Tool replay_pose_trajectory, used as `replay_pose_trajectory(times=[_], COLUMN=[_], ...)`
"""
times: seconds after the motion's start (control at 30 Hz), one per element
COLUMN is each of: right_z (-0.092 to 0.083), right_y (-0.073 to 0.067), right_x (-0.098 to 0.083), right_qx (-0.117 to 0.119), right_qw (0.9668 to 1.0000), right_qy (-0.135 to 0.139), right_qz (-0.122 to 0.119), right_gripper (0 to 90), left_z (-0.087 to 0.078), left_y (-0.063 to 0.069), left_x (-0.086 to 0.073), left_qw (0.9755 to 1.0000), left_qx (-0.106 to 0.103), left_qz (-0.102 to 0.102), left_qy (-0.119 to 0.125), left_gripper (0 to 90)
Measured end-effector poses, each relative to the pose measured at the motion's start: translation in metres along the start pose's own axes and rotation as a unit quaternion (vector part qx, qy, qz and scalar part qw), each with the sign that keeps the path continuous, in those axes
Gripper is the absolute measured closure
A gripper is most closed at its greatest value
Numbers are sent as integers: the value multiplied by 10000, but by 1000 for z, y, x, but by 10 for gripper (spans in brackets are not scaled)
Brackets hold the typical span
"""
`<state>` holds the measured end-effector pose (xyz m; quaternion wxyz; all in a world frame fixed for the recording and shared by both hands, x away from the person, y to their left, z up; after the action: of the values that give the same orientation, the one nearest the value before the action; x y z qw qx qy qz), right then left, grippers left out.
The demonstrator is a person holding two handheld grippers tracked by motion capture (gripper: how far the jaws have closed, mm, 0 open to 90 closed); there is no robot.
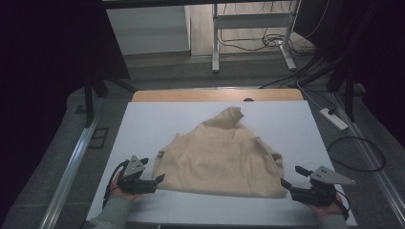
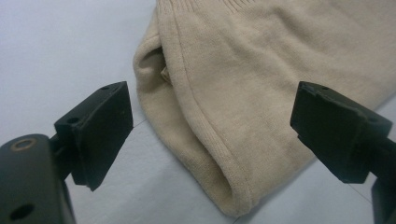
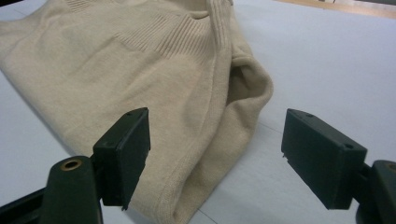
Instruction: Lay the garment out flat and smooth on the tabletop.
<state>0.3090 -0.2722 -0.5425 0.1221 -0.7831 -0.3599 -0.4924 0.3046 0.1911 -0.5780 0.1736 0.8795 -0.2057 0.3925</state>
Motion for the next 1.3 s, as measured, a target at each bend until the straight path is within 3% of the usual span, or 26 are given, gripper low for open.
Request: replay_pose_trajectory(times=[0.63,1.3], right_z=[2,4], right_y=[-6,-2], right_x=[-5,0], right_qx=[129,10], right_qw=[9998,9999], right_qy=[-127,-121], right_qz=[-66,-71], right_gripper=[231,243], left_z=[-1,2], left_y=[-4,-2], left_x=[1,0], left_qw=[10000,10000], left_qx=[37,7], left_qz=[-21,2], left_qy=[55,-26], left_gripper=[130,131])
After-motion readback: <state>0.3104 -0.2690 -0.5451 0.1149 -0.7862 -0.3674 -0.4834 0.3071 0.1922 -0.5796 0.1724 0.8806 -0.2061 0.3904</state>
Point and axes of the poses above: each handheld gripper's, and its own axes: z roughly forward along the jaws, x roughly out of its top, y roughly to its right, the point moved 9 cm from there along z, roughly forward along the jaws, and after that the axes turned 12 degrees about -z, right-handed, at the moved point
